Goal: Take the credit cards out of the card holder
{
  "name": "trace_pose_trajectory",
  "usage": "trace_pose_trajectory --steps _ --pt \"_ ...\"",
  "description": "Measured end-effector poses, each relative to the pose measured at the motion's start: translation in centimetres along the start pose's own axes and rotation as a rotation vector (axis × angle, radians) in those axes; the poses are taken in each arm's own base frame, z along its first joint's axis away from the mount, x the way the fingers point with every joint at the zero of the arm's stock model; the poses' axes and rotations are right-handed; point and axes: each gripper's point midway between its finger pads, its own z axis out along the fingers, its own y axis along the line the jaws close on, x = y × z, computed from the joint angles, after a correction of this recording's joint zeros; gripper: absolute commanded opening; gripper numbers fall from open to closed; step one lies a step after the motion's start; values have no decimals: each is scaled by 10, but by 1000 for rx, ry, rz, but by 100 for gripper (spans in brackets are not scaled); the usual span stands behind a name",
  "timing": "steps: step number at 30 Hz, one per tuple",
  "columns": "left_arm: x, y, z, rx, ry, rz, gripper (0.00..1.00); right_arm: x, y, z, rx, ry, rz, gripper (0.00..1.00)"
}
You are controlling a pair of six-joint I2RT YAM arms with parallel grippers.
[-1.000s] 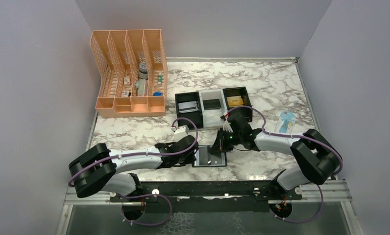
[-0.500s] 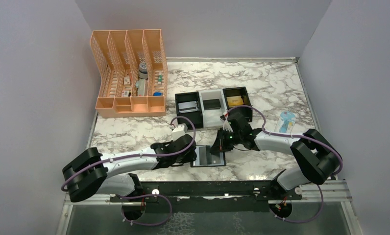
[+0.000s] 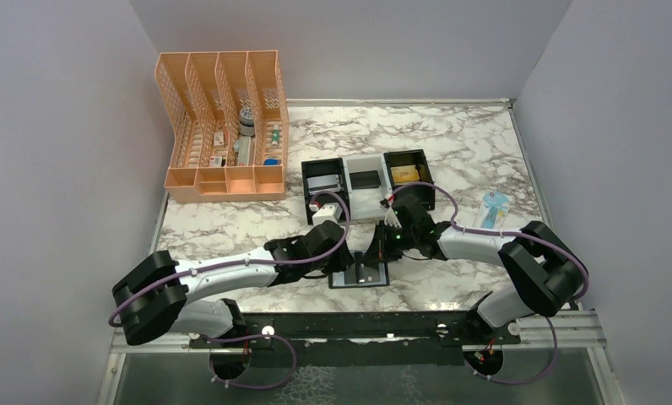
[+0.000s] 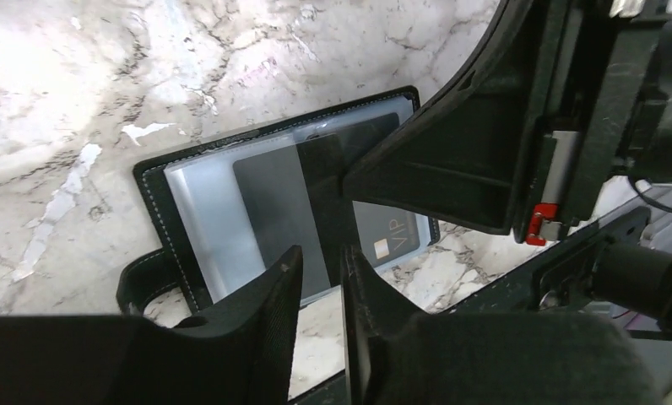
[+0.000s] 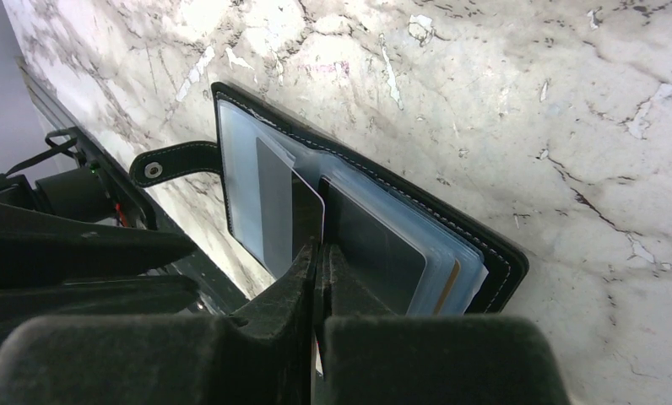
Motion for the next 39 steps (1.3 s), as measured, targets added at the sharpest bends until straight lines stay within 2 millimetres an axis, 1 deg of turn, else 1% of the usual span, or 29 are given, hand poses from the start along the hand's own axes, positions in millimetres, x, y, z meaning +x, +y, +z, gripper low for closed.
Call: trace_pose_trajectory --steps 2,5,7,10,13,20,23,34,39 --pt "4 -2 6 4 21 0 20 0 0 0 0 -1 2 1" --pt "11 3 12 -15 42 -4 13 0 0 0 -2 -3 7 1" --pt "15 7 15 -31 52 -10 10 0 0 0 -3 -4 10 1" --pt "23 15 22 -66 77 -11 5 0 0 1 -4 -5 15 1" --pt "33 29 28 -111 106 -7 3 1 0 1 -8 -8 25 5" --pt "34 33 29 -129 105 -18 2 2 1 2 -26 -12 45 18" --pt "34 34 28 -136 99 -20 1 2 2 2 -30 -16 47 20" --pt "34 35 28 -136 98 -22 0 9 7 3 -95 -5 69 18" --pt "34 35 28 -137 98 -24 0 14 10 6 -136 8 110 14"
